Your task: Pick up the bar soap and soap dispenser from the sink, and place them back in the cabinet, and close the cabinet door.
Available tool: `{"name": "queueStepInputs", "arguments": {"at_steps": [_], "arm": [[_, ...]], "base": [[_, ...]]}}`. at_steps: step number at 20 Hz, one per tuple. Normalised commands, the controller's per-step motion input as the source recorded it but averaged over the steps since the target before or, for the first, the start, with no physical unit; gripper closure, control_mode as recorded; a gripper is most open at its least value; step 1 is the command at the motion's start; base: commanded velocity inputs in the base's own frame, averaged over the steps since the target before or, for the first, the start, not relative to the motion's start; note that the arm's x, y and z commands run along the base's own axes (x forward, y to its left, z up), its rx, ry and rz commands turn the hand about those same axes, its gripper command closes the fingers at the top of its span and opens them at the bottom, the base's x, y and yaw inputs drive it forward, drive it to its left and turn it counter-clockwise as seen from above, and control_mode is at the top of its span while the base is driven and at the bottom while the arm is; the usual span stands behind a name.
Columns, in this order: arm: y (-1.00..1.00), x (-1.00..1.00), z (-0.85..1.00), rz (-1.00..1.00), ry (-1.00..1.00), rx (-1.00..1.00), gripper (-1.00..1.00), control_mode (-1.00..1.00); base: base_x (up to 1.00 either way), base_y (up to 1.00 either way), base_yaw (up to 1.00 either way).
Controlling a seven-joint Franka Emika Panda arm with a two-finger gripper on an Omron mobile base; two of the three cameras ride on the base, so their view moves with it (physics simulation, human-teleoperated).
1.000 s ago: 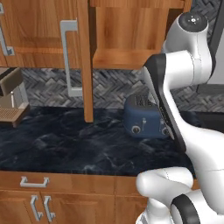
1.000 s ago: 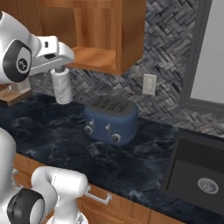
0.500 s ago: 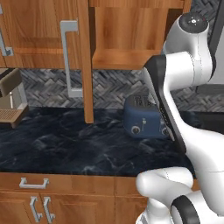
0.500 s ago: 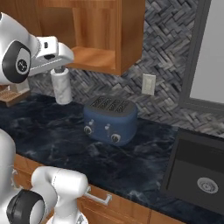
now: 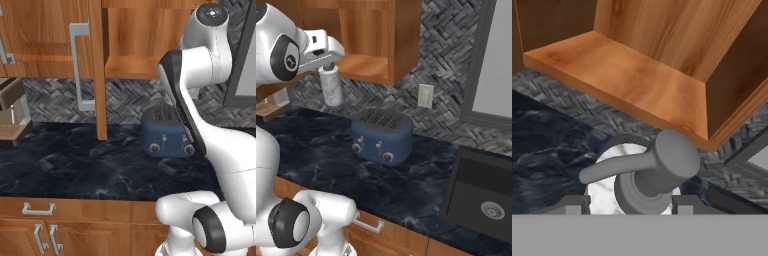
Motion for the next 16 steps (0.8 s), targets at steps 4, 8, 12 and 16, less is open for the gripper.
{"name": "queueStepInputs", "arguments": {"at_steps": [4, 8, 12, 16], "arm": [[0.0, 0.3, 0.45, 0.0, 0.0, 0.0, 1.0, -1.0], [0.0, 0.42, 0.43, 0.0, 0.0, -0.01, 1.0, -1.0], [0.0, 0.43, 0.37, 0.0, 0.0, -0.02, 1.0, -1.0], [0.0, 0.47, 0.08, 0.0, 0.0, -0.05, 1.0, -1.0]], "base": [[0.0, 0.0, 0.0], [0.0, 0.0, 0.0], [0.0, 0.0, 0.0], [0.0, 0.0, 0.0]]}}
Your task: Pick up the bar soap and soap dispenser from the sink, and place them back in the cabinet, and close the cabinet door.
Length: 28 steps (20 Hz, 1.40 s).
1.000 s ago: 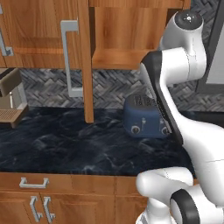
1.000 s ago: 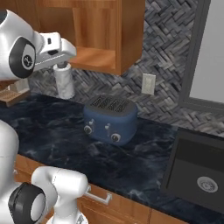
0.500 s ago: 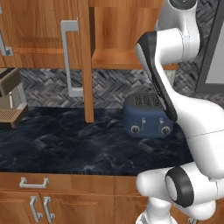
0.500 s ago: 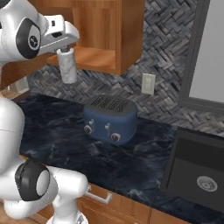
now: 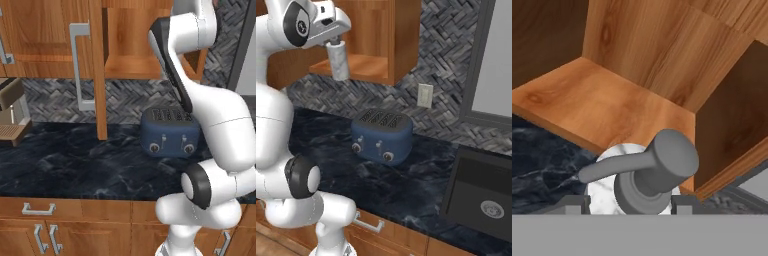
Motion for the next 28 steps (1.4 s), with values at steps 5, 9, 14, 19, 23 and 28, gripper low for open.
{"name": "queueStepInputs", "arguments": {"at_steps": [5, 9, 14, 19, 23, 28], "arm": [[0.0, 0.46, 0.0, 0.0, 0.0, -0.07, 1.0, -1.0], [0.0, 0.48, 0.0, 0.0, 0.0, -0.06, 1.0, -1.0], [0.0, 0.48, 0.0, 0.0, 0.0, -0.04, 1.0, -1.0], [0.0, 0.38, 0.0, 0.0, 0.0, -0.01, 1.0, -1.0], [0.0, 0.15, -0.02, 0.0, -0.02, 0.0, 1.0, -1.0], [0.0, 0.15, -0.11, 0.0, -0.05, 0.0, 1.0, -1.0]], "base": [[0.0, 0.0, 0.0], [0.0, 0.0, 0.0], [0.0, 0.0, 0.0], [0.0, 0.0, 0.0], [0.0, 0.0, 0.0], [0.0, 0.0, 0.0]]}}
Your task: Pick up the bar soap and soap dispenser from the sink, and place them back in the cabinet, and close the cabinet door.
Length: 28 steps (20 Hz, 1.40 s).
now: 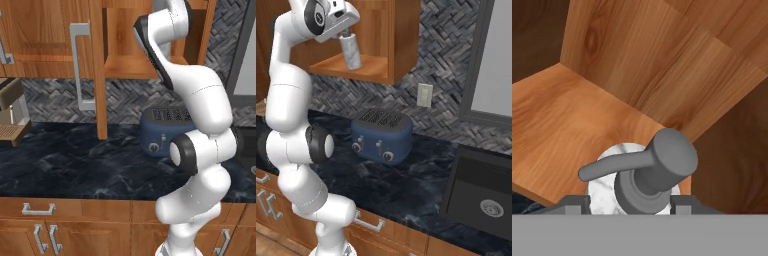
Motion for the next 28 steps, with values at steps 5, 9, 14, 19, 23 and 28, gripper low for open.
{"name": "queueStepInputs", "arguments": {"at_steps": [5, 9, 14, 19, 23, 28], "arm": [[0.0, 0.13, -0.18, 0.0, -0.08, 0.0, 1.0, -1.0], [0.0, 0.12, -0.23, 0.0, -0.09, 0.0, 1.0, -1.0], [0.0, 0.18, -0.22, 0.0, -0.05, 0.0, 1.0, -1.0], [-0.03, 0.23, -0.2, 0.0, -0.02, 0.0, 1.0, -1.0], [-0.03, 0.29, -0.1, 0.0, 0.0, 0.0, 1.0, -1.0], [0.0, 0.32, -0.01, 0.0, 0.0, 0.0, 1.0, -1.0]], "base": [[0.0, 0.0, 0.0], [0.0, 0.0, 0.0], [0.0, 0.0, 0.0], [0.0, 0.0, 0.0], [0.0, 0.0, 0.0], [0.0, 0.0, 0.0]]}}
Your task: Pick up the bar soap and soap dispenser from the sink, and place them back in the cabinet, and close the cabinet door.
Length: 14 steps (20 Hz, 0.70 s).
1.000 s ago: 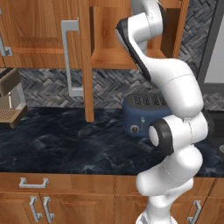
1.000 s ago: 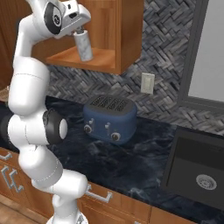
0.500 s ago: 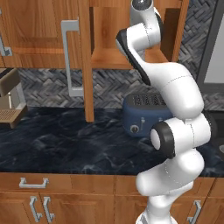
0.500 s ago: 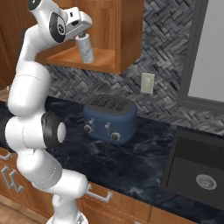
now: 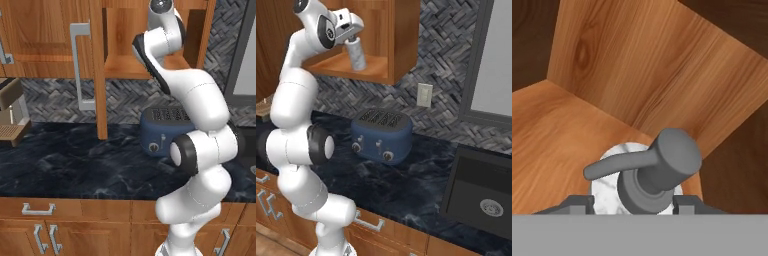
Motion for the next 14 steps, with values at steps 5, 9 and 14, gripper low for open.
{"name": "queueStepInputs", "arguments": {"at_steps": [5, 9, 14], "arm": [[0.0, 0.38, 0.0, 0.0, 0.0, 0.0, 1.0, -1.0], [0.0, 0.34, 0.0, 0.0, 0.0, 0.0, 1.0, -1.0], [0.0, 0.28, 0.0, 0.0, 0.0, 0.0, 1.0, -1.0]], "base": [[0.0, 0.0, 0.0], [0.0, 0.0, 0.0], [0.0, 0.0, 0.0]]}}
